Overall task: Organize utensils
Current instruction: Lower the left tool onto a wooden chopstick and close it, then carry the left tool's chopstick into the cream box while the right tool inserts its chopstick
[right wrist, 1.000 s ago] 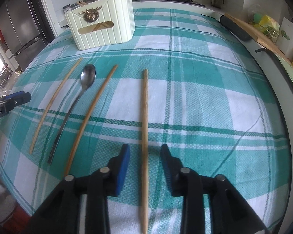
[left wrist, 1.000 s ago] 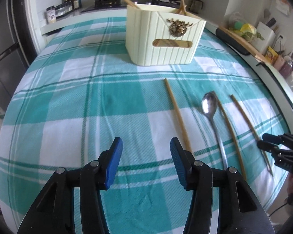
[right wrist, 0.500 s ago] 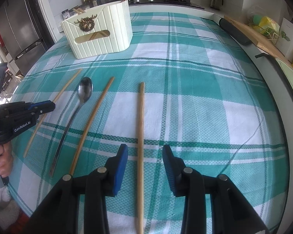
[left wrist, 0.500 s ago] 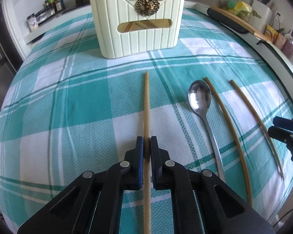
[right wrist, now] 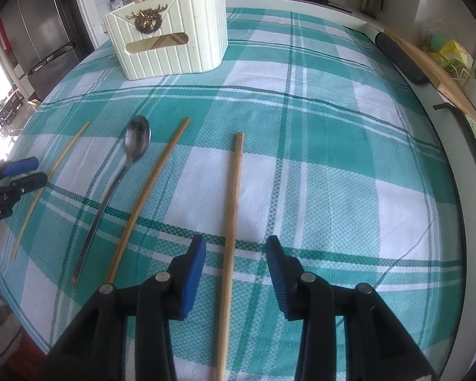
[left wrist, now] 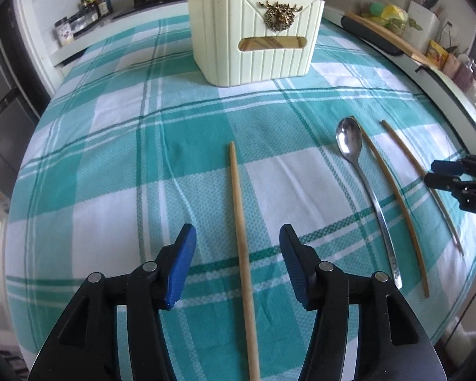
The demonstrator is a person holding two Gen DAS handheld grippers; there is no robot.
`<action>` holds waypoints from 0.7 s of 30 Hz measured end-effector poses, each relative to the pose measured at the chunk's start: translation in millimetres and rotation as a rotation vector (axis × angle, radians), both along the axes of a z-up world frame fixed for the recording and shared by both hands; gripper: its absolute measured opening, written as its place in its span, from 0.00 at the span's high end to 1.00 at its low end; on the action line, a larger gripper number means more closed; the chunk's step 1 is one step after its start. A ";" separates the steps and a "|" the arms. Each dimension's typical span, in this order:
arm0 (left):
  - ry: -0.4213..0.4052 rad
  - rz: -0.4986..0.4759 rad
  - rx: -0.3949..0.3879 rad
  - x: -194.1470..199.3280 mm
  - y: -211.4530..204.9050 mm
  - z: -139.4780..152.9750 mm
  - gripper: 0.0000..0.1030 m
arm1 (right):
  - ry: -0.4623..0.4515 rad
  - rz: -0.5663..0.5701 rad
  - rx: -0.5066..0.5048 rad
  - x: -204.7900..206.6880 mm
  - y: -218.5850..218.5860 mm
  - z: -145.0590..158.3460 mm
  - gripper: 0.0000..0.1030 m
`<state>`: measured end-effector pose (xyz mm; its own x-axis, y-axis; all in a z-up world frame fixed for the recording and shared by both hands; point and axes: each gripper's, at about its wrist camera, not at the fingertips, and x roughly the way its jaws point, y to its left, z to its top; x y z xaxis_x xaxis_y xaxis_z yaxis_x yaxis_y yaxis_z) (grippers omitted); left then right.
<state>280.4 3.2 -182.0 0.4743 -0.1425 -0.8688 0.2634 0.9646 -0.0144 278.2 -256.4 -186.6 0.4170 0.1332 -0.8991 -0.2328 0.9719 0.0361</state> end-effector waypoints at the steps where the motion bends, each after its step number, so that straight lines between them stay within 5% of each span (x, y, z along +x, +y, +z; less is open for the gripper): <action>1: 0.008 -0.008 0.019 6.9 -1.8 -1.8 0.45 | 0.009 0.001 0.000 5.0 0.3 -0.4 0.60; 9: 0.043 -0.061 0.110 43.4 -17.5 -13.4 0.48 | 0.043 0.002 0.001 49.5 10.4 -6.8 0.57; 10: 0.047 -0.069 0.105 45.5 -19.2 -13.1 0.53 | 0.033 0.001 -0.002 55.1 12.6 -6.7 0.57; 11: 0.057 -0.077 0.086 47.4 -19.9 -13.1 0.68 | 0.030 -0.001 0.000 60.3 14.3 -7.3 0.59; 12: 0.064 -0.081 0.068 48.5 -21.1 -12.7 0.87 | 0.018 -0.002 -0.010 64.0 16.3 -7.2 0.72; 13: 0.060 -0.079 0.074 49.0 -23.3 -12.6 0.95 | 0.003 -0.003 -0.030 66.5 18.1 -6.6 0.84; 14: 0.053 -0.077 0.084 48.5 -25.6 -12.4 0.95 | 0.002 -0.006 -0.023 68.8 18.3 -6.2 0.93; 21: -0.071 -0.026 -0.011 34.6 -11.4 29.6 0.96 | -0.115 -0.053 0.125 50.2 -0.2 34.3 0.93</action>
<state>314.9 -8.2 -152.3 0.5305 -0.1651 -0.8315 0.2887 0.9574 -0.0059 328.4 -256.6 -152.4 0.5258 0.2164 -0.8226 -0.1908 0.9725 0.1339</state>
